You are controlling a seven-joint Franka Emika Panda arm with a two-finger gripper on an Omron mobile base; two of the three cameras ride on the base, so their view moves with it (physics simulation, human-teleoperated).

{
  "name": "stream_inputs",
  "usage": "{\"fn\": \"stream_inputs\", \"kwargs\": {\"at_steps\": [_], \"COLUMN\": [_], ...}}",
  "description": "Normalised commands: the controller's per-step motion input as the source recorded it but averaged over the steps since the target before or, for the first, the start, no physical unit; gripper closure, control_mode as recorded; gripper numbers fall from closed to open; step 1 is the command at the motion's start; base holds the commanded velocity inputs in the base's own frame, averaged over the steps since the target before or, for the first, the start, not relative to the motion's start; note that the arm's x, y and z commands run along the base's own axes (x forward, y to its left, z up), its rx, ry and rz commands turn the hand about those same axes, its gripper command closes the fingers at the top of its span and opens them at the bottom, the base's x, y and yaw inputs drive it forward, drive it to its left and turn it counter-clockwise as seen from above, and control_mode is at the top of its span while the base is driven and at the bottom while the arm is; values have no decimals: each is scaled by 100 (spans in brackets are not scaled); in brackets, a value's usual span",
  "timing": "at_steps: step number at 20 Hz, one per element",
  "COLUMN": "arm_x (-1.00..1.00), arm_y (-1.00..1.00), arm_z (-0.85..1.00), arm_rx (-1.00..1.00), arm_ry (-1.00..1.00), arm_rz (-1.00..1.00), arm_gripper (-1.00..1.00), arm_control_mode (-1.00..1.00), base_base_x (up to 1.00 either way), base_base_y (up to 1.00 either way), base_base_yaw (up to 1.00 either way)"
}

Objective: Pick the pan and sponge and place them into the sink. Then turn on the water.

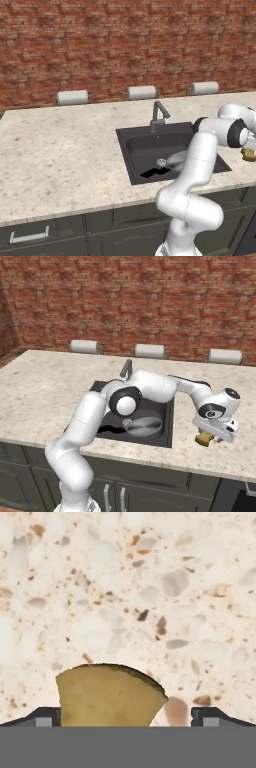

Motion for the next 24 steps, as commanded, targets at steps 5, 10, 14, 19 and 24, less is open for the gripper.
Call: {"fn": "stream_inputs", "kwargs": {"at_steps": [5, 10, 14, 19, 24], "arm_x": [0, -1, 0, -15, -17], "arm_y": [15, 31, 41, 49, 79], "arm_z": [-37, -34, -29, -2, 17], "arm_rx": [0, 0, 0, 0, -8], "arm_ry": [0, 0, 0, 0, -1], "arm_rz": [0, 0, 0, 2, 14], "arm_gripper": [-100, -100, 100, 100, 100], "arm_control_mode": [-100, -100, -100, -100, -100], "base_base_x": [0, 0, 0, 0, 0], "base_base_y": [0, 0, 0, 0, 0], "base_base_yaw": [0, 0, 0, 0, 0]}}
